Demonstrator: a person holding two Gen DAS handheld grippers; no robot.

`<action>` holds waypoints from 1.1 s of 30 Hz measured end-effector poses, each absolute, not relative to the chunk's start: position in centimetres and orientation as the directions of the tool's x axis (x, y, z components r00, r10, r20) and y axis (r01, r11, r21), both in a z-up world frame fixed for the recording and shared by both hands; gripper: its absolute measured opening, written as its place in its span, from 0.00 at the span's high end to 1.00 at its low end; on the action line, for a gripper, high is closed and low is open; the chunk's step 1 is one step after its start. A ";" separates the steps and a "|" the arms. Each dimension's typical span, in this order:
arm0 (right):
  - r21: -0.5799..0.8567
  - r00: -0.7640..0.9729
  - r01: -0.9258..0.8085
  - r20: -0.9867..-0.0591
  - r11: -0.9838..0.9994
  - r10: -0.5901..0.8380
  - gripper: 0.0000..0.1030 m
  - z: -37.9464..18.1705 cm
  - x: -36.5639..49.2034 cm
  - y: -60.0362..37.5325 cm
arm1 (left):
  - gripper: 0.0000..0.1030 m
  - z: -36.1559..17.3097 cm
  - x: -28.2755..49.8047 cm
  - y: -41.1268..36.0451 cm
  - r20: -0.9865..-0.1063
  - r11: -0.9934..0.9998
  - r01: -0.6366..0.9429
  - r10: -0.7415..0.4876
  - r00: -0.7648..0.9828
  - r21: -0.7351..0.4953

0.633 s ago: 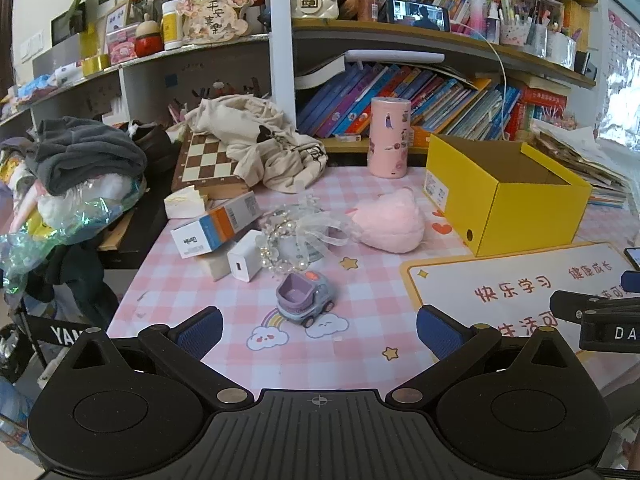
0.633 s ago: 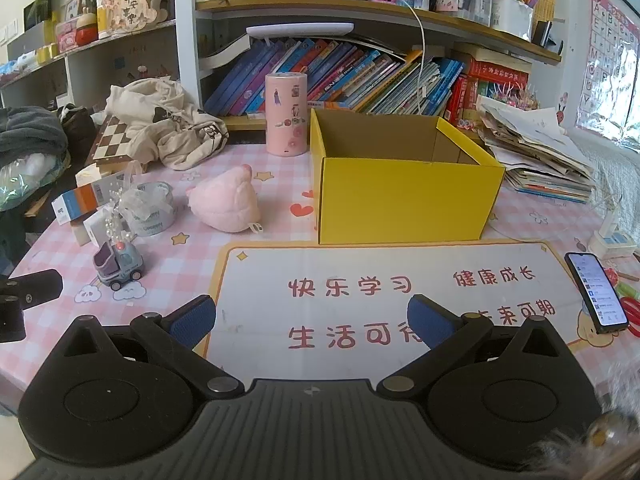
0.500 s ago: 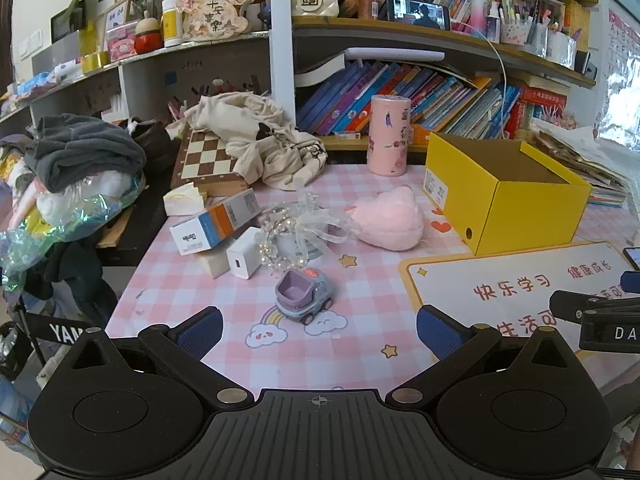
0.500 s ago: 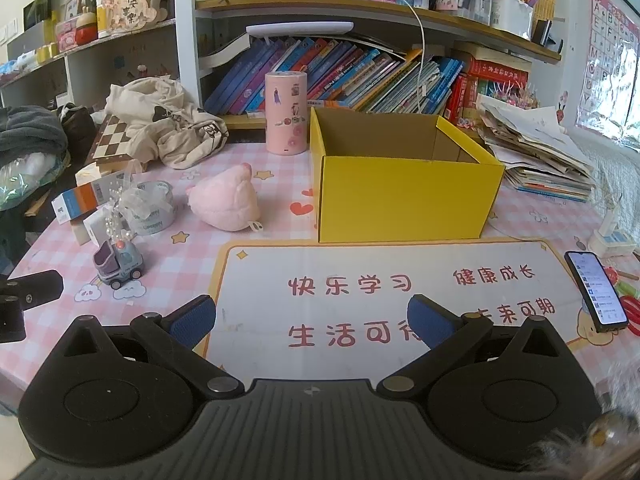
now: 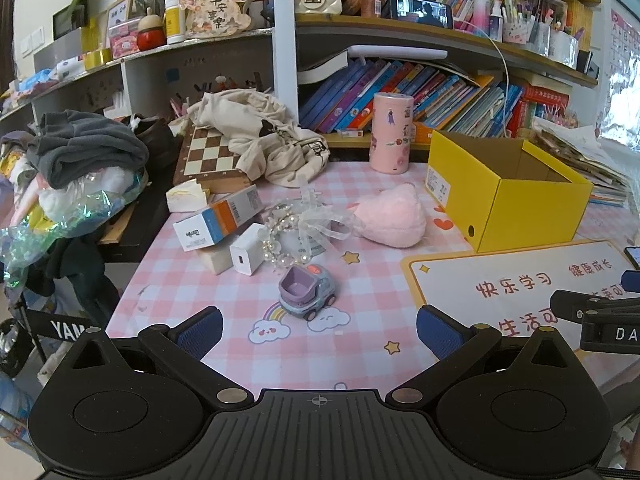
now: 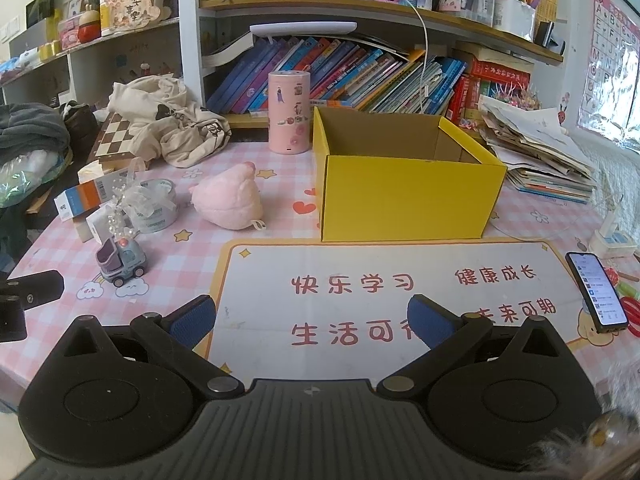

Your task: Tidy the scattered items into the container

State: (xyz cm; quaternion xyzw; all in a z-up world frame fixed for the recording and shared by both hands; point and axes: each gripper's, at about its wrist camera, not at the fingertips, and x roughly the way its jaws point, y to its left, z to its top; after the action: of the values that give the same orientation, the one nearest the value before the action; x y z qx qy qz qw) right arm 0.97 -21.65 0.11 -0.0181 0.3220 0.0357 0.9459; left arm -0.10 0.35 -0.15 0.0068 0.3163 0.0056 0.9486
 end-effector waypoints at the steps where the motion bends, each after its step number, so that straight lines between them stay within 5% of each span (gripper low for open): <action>1: -0.012 0.790 -0.079 -0.611 0.997 0.056 0.00 0.1 1.0 -21.6 | 0.00 -0.1 -0.1 0.4 -0.600 1.000 -0.007 0.015 0.800 0.016; 33: -0.014 0.782 -0.083 -0.621 0.996 0.056 0.00 0.0 1.2 -21.6 | 0.00 -0.2 0.1 0.4 -0.615 1.000 -0.002 0.007 0.789 0.009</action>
State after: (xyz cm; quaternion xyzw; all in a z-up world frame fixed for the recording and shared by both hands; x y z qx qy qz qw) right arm 1.22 -21.62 -0.03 -0.0203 0.3280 0.0369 0.9437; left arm 0.13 0.39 -0.18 0.0041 0.3250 0.0025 0.9457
